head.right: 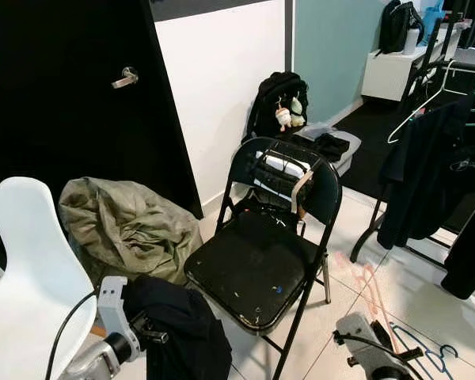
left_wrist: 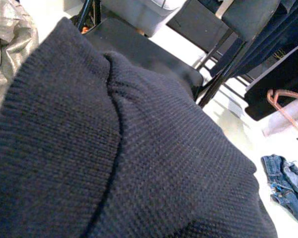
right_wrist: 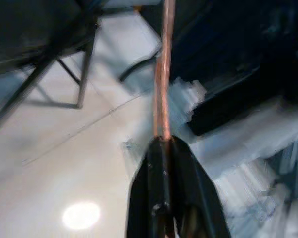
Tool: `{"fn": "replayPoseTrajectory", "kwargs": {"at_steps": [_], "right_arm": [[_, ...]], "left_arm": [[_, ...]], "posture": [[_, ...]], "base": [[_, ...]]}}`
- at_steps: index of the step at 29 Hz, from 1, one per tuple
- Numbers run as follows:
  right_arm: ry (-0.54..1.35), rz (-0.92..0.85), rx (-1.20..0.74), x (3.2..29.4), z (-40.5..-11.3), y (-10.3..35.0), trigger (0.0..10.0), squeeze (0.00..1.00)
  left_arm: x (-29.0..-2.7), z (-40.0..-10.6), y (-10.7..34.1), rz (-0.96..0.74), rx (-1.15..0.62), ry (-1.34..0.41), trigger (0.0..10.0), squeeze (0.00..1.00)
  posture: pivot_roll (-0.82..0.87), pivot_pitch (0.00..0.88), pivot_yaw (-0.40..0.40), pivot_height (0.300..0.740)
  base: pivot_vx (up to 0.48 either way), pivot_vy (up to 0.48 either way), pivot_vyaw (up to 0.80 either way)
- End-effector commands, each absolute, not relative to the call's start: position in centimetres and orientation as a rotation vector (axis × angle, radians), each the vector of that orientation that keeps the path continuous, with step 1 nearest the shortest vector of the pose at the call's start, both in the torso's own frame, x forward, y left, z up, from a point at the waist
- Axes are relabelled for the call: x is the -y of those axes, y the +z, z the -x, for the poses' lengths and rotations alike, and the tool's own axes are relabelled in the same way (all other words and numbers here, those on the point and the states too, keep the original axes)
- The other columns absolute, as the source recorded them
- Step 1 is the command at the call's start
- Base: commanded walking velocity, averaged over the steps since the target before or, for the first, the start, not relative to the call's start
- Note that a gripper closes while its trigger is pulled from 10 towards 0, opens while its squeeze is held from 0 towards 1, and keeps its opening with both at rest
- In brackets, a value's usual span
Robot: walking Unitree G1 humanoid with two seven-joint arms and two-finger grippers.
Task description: Hang hanger
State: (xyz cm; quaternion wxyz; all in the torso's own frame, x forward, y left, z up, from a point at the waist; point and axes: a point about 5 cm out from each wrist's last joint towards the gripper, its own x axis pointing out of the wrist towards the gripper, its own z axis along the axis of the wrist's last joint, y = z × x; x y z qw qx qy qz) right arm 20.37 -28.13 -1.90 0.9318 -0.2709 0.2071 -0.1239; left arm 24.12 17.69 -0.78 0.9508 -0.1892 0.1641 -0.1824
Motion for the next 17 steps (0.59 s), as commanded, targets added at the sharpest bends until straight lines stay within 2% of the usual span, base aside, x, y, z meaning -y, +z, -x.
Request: {"fn": "replayPoseTrajectory", "kwargs": {"at_steps": [1,2,7,8,9,10,12,13,14,17], "right_arm": [[-0.324,0.340,-0.401,28.5,-21.7,-0.9,10.0,0.00],[-0.307,0.208,-0.417,28.3,-22.3,-0.8,10.0,0.00],[-0.278,0.134,-0.431,28.0,-22.7,-0.9,10.0,0.00],[-0.248,-0.004,-0.417,27.4,-23.1,-0.8,10.0,0.00],[-0.248,-0.004,-0.417,27.4,-23.1,-0.8,10.0,0.00],[-0.229,-0.044,-0.400,27.1,-23.5,-0.6,10.0,0.00],[-0.229,-0.044,-0.400,27.1,-23.5,-0.6,10.0,0.00],[-0.180,-0.019,-0.383,26.3,-23.8,-0.6,10.0,0.00],[-0.161,-0.007,-0.383,26.0,-23.8,-0.7,10.0,0.00],[-0.122,-0.055,-0.374,25.2,-23.6,-1.0,10.0,0.00]], "left_arm": [[-17.9,-24.6,-0.3,0.348,-0.319,-0.370,10.0,0.00],[-17.9,-24.8,-0.2,0.332,-0.317,-0.362,10.0,0.00],[-17.9,-25.0,-0.2,0.310,-0.312,-0.342,10.0,0.00],[-18.1,-25.2,0.0,0.287,-0.300,-0.307,10.0,0.00],[-18.1,-25.2,0.0,0.287,-0.300,-0.307,10.0,0.00],[-19.0,-25.3,0.2,0.255,-0.281,-0.236,10.0,0.00],[-19.0,-25.3,0.2,0.255,-0.281,-0.236,10.0,0.00],[-20.5,-25.2,0.3,0.235,-0.260,-0.128,10.0,0.00],[-20.8,-25.2,0.3,0.235,-0.258,-0.106,10.0,0.00],[-20.3,-25.2,0.2,0.216,-0.268,-0.133,10.0,0.00]], "posture": [[-0.17,0.015,0.045,0.710],[-0.17,0.015,0.045,0.710],[-0.17,0.015,0.045,0.710],[-0.17,0.014,0.043,0.710],[-0.17,0.014,0.043,0.710],[-0.16,0.018,0.035,0.710],[-0.16,0.018,0.035,0.710],[-0.15,0.019,0.030,0.710],[-0.15,0.019,0.030,0.710],[-0.15,0.019,0.031,0.710]], "base": [[0.000,0.000,0.00],[0.000,0.000,0.00],[0.000,0.000,0.00],[0.000,0.000,0.00],[0.000,0.000,0.00],[0.000,0.000,0.00],[0.000,0.000,0.00],[0.000,0.000,0.77],[0.000,0.000,0.77],[0.000,0.000,0.76]]}}
